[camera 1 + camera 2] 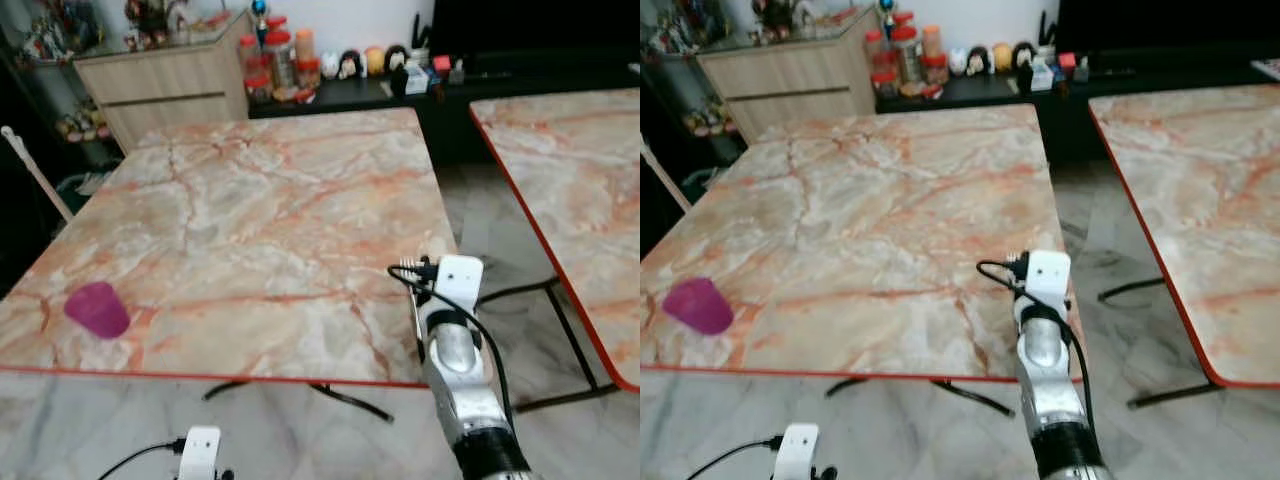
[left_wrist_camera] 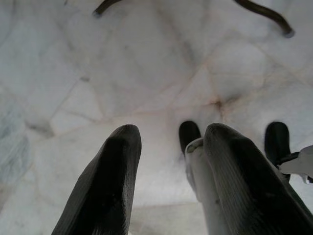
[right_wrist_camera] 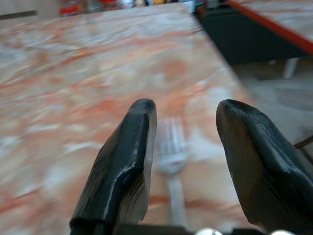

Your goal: Setting the table

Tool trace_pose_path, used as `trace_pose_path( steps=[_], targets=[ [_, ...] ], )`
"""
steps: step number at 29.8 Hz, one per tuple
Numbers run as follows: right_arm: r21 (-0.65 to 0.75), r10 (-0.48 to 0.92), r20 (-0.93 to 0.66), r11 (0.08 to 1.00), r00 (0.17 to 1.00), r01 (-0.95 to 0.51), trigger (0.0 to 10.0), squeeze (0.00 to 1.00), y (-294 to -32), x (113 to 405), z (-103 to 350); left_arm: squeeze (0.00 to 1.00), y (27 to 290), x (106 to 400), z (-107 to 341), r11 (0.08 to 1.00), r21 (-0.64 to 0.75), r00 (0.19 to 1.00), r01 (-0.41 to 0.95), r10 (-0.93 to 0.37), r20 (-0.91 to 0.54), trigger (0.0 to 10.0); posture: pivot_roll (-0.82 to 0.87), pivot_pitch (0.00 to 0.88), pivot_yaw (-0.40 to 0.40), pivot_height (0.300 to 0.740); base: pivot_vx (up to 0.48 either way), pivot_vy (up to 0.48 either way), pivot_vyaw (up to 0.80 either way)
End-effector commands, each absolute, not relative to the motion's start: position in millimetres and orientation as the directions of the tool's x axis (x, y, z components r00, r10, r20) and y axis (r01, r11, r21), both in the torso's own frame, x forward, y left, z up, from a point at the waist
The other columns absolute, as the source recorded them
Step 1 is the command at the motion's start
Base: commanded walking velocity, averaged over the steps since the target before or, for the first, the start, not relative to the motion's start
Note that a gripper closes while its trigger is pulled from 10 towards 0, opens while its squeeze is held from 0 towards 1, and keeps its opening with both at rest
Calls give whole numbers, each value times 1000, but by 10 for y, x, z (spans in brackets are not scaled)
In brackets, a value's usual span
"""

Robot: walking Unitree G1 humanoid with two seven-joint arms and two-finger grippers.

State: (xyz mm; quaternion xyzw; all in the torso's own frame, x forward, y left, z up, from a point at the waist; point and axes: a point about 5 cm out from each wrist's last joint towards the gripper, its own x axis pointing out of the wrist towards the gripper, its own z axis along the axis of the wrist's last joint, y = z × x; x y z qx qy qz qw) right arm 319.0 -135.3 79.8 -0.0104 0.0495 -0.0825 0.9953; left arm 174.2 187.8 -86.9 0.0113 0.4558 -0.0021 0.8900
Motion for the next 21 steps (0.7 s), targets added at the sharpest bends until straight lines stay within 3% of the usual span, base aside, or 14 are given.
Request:
trace_pose_path(
  steps=[1, 10, 11, 13, 21],
  targets=[
    [-18, -153, -128, 988, 980, 152, 10000, 0, -1310, 3175, 760, 0, 1955, 1697, -880, 999, 38, 572, 13, 24, -820, 10000, -107, 0, 102, 740, 0, 0, 0],
    [-14, -141, -153, 990, 978, 140, 10000, 0, -1291, 3170, 725, 0, 1963, 1693, -880, 999, 40, 571, 15, 25, -820, 10000, -105, 0, 101, 740, 0, 0, 0],
    [-20, -146, -167, 989, 975, 145, 10000, 47, -1295, 3173, 709, 0, 1967, 1693, -880, 999, 40, 571, 16, 24, -821, 10000, -106, 0, 103, 740, 0, 0, 0],
    [-24, -156, -191, 988, 969, 155, 10000, 0, -1304, 3171, 680, 0, 1971, 1692, -880, 999, 40, 570, 18, 23, -821, 10000, -106, 0, 103, 740, 0, 0, 0],
    [6, -210, -315, 975, 926, 223, 10000, 0, -1362, 3165, 539, 0, 1962, 1697, -879, 999, 36, 572, 16, 21, -820, 10000, -104, 0, 102, 740, 0, 0, 0]
  ],
)
